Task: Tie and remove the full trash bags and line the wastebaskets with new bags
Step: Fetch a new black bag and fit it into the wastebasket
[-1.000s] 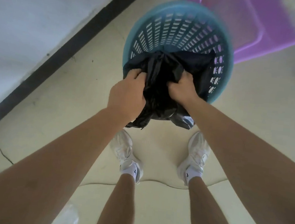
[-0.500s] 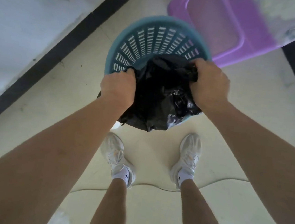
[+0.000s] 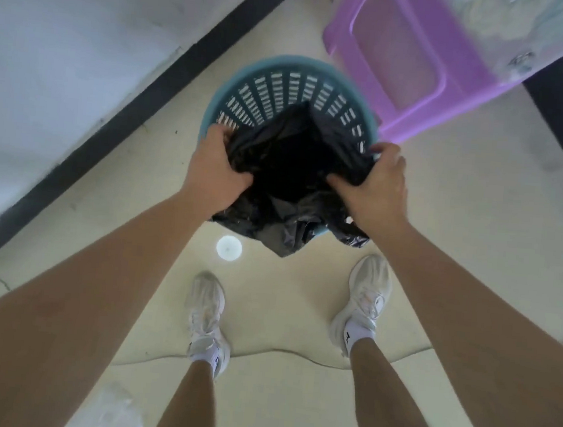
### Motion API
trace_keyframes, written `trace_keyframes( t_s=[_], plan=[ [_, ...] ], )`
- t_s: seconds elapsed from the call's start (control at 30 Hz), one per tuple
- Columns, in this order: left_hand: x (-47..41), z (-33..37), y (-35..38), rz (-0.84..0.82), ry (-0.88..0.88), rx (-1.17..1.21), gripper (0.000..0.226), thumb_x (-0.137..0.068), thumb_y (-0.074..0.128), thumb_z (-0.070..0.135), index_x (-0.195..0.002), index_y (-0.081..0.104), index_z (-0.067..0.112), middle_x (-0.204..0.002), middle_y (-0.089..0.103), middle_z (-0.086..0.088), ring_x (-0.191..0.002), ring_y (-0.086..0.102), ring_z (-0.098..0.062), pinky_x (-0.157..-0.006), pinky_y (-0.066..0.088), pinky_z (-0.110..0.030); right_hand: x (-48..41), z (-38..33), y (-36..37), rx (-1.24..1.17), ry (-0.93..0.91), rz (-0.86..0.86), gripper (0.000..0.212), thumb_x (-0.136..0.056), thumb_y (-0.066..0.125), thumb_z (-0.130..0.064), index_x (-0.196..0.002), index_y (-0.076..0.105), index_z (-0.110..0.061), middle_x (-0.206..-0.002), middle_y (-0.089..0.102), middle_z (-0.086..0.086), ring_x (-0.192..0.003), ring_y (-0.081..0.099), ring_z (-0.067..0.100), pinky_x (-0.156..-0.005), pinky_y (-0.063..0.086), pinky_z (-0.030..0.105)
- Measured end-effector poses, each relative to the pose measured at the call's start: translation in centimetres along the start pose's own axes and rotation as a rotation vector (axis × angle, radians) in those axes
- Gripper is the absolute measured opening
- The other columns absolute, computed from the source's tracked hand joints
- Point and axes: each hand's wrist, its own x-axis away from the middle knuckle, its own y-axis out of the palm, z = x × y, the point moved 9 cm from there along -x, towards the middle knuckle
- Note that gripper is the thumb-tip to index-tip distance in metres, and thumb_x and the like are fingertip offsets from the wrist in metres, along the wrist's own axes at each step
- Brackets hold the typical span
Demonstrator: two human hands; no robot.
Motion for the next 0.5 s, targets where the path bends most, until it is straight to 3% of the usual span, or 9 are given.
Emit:
trace_keyframes(
  t_s=[0.1,0.17,0.3,0.4,0.5],
  plan=[
    [2.3,0.8,-1.6,0.053,0.05,-0.069,0.048,-0.084,0.064,0.007,-0.129,0.05,0.013,-0.123,0.056,-0.009,-0.103,0.05,-0.019,-0.083,0.035,-0.025,2.2,-0.9,0.1,-0.028,-0.047,-0.078,0.063,-0.081,0.073,-0.052,-0.128,0.05,-0.017,-0.12,0.052,0.005,-0.104,0.053,0.018,-0.094,0.044,0.033],
    [3.7,1.6,-3.0,0.095,0.062,-0.108,0.039,-0.09,0.049,0.002,-0.125,0.057,0.015,-0.122,0.059,-0.011,-0.108,0.054,-0.026,-0.081,0.035,-0.026,3.3,-1.0,-0.5,-0.071,-0.011,-0.09,0.048,-0.089,0.064,-0.053,-0.119,0.06,-0.016,-0.11,0.062,0.007,-0.1,0.06,0.022,-0.087,0.045,0.03],
    [5.3,1.5,-4.2,0.129,0.04,-0.221,0.049,-0.086,0.039,0.0,-0.117,0.067,0.024,-0.118,0.06,-0.013,-0.107,0.055,-0.035,-0.085,0.048,-0.04,4.1,-1.4,-2.2,-0.053,-0.045,-0.02,0.03,-0.098,0.054,-0.044,-0.096,0.066,-0.016,-0.092,0.063,0.018,-0.084,0.062,0.033,-0.074,0.045,0.032],
    [4.1,1.1,-4.3,0.17,0.066,-0.215,0.049,-0.081,0.039,-0.002,-0.106,0.071,0.025,-0.112,0.061,-0.014,-0.097,0.06,-0.037,-0.066,0.048,-0.035,2.7,-1.1,-2.6,0.053,-0.069,0.059,0.034,-0.099,0.049,-0.044,-0.099,0.068,-0.016,-0.095,0.059,0.019,-0.085,0.058,0.036,-0.071,0.042,0.034],
    [1.1,0.8,-3.0,0.164,0.07,-0.081,0.05,-0.078,0.038,-0.007,-0.105,0.07,0.02,-0.112,0.064,-0.009,-0.104,0.059,-0.031,-0.083,0.048,-0.035,0.0,-1.1,-1.6,0.048,-0.153,0.051,0.028,-0.1,0.049,-0.041,-0.097,0.065,-0.018,-0.091,0.06,0.009,-0.088,0.055,0.028,-0.074,0.038,0.032]
  ],
)
